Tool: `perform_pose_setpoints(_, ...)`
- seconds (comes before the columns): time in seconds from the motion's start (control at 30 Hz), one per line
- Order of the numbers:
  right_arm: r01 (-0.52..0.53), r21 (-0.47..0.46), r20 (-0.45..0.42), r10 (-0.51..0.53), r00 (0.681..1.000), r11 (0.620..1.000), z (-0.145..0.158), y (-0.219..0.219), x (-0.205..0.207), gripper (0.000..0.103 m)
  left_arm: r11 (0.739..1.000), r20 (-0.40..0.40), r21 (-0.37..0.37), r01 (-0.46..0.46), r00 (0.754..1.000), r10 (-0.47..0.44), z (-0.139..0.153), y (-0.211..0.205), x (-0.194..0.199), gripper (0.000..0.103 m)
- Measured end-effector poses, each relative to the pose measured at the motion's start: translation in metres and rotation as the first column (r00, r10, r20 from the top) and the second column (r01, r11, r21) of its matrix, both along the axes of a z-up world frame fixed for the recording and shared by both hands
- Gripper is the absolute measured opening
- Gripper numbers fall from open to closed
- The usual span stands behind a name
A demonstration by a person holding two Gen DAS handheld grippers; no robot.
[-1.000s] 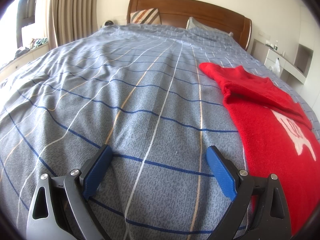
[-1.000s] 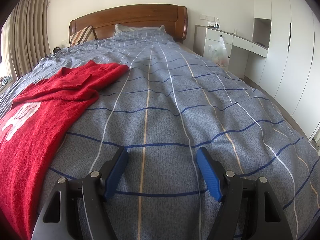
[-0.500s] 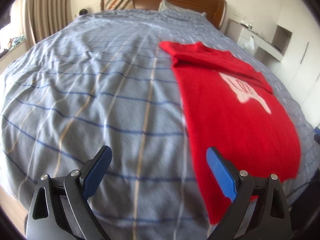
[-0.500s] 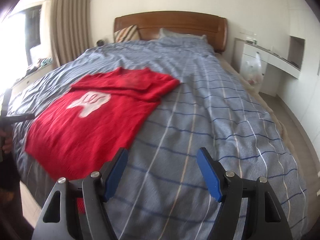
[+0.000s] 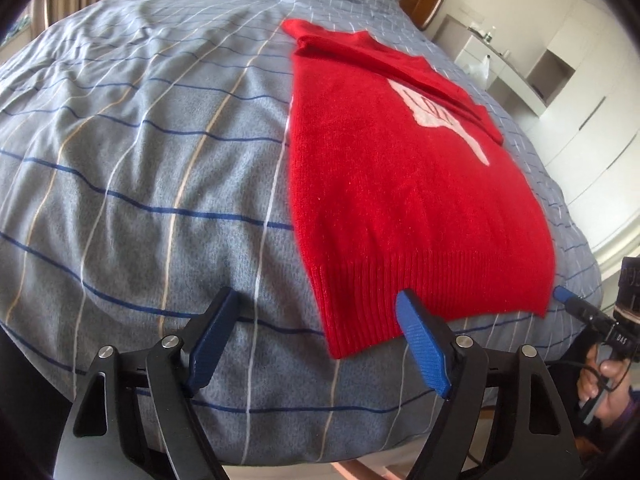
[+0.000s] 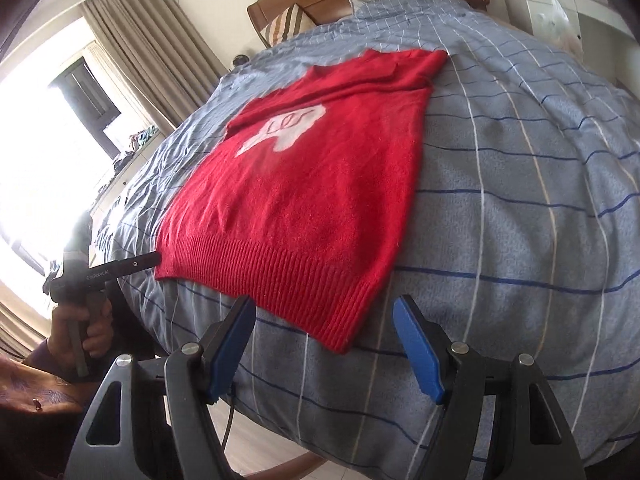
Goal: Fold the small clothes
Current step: 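Grasp the red sweater hem with the left gripper while the right gripper grasps it too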
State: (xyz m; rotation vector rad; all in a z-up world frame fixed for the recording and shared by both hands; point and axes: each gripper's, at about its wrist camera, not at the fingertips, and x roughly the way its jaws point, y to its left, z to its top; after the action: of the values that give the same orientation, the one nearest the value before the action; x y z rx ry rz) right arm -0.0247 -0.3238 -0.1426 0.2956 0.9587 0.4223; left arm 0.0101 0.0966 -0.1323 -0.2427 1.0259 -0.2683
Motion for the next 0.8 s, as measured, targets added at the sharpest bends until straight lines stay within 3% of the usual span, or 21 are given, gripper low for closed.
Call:
perform_pose_setpoints(0.23, 0.020, 0.089, -0.038, -0.017, 0.999, 0.996, -0.010, -0.009, 0.001, 0.070, 0.996, -0.049, -0.084, 0.027, 0.998, -0.031, -0.006, -0.002, -0.005, 0.049)
perform_pose_setpoints(0.47, -0.029, 0.081, -0.052, 0.033, 0.998, 0.996, -0.014, 0.008, 0.002, 0.068, 0.993, -0.057, -0.112, 0.041, 0.997, -0.048, -0.005, -0.004, -0.005, 0.029)
perform_pose_setpoints(0.63, 0.007, 0.131, -0.078, 0.003, 0.997, 0.991, -0.019, 0.003, 0.002, 0.063, 0.991, -0.057, -0.131, 0.036, 0.997, -0.044, -0.005, 0.001, -0.006, 0.007)
perform_pose_setpoints(0.73, 0.005, 0.150, -0.115, 0.013, 0.993, 0.989, -0.026, 0.005, 0.005, 0.053, 0.991, -0.056, -0.132, 0.037, 0.997, -0.044, -0.005, 0.000, -0.005, 0.004)
perform_pose_setpoints(0.77, 0.003, 0.136, -0.126, 0.015, 0.992, 0.991, -0.028, 0.007, 0.007, 0.041, 0.990, -0.056, -0.138, 0.034, 0.998, -0.042, -0.005, 0.001, -0.005, 0.003)
perform_pose_setpoints(0.8, 0.008, 0.123, -0.133, 0.008, 0.991, 0.992, -0.029, 0.007, 0.007, 0.020, 0.989, -0.057, -0.144, 0.031, 0.998, -0.039, -0.004, 0.002, -0.005, 0.003)
